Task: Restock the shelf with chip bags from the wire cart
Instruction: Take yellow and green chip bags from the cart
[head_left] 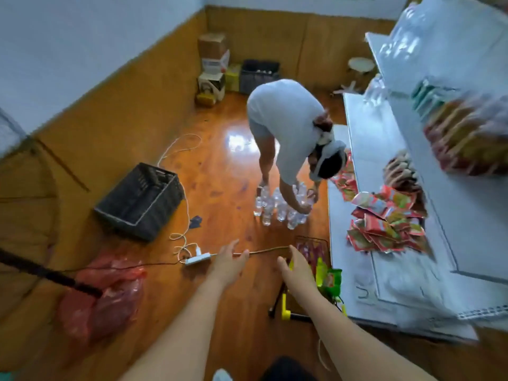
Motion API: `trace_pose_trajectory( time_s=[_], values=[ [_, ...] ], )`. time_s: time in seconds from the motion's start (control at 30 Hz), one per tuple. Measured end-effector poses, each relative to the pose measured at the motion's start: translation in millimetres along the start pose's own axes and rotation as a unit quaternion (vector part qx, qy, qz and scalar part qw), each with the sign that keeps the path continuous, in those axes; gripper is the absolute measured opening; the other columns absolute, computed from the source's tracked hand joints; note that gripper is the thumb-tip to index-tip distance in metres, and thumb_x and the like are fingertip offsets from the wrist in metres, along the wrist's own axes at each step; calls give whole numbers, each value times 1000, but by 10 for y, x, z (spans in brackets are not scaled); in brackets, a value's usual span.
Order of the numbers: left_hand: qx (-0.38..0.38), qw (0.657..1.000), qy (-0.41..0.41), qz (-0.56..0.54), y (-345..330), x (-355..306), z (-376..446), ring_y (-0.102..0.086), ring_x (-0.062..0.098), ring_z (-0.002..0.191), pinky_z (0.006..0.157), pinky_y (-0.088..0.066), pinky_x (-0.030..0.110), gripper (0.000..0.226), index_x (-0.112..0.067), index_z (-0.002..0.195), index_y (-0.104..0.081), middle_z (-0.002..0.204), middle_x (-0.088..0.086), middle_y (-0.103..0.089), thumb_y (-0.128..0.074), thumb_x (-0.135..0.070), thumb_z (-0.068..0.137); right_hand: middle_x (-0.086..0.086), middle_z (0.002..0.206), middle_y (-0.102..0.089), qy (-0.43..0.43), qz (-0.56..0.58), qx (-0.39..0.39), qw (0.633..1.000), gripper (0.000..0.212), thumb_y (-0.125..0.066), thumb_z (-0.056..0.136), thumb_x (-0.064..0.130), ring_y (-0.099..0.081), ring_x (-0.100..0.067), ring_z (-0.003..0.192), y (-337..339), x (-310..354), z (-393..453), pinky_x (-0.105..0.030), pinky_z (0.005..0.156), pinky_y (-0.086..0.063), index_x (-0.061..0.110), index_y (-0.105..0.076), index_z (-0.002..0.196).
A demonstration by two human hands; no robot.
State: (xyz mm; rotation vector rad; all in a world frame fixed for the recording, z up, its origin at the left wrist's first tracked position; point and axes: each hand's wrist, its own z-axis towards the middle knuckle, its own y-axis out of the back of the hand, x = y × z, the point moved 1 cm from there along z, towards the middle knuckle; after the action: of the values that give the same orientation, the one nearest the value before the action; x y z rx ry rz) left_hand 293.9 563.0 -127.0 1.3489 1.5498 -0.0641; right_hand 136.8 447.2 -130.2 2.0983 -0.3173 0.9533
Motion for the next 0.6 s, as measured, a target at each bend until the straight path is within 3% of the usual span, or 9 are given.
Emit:
trace_pose_trajectory(
  time_s=[0.17,0.3,0.47,0.6],
  values=[
    [125,988,-30,89,-667,-254,587,-50,24,129,109,-41,35,62,-20,147,-37,144,9,-46,-57,-43,93,-9,155,-30,-162,-24,-42,986,69,-56,92,36,-31,-27,142,296,-750,308,-38,112,-30,15,-25,150],
    [174,975,-5,137,-1288,-173,1205,-51,23,128,106,-45,39,64,-23,147,-35,143,7,-47,-57,-46,92,-10,150,-39,-243,-37,-44,968,70,-58,90,38,-39,-27,137,330,-1424,822,-38,111,-36,13,-30,149],
    [180,967,41,174,-2258,194,2111,-52,26,126,105,-45,40,62,-18,143,-40,137,9,-52,-60,-42,90,1,138,-55,-223,-74,-26,972,48,-56,92,30,-55,-21,123,-24,-2129,1644,-32,99,-46,21,-48,139],
    [174,967,64,175,-3095,569,2836,-50,28,128,104,-46,41,67,-14,144,-37,140,10,-49,-64,-37,87,-4,148,-44,-236,-89,42,967,62,-54,93,32,-46,-23,132,-614,-2715,2294,-33,104,-41,13,-32,148]
  ],
)
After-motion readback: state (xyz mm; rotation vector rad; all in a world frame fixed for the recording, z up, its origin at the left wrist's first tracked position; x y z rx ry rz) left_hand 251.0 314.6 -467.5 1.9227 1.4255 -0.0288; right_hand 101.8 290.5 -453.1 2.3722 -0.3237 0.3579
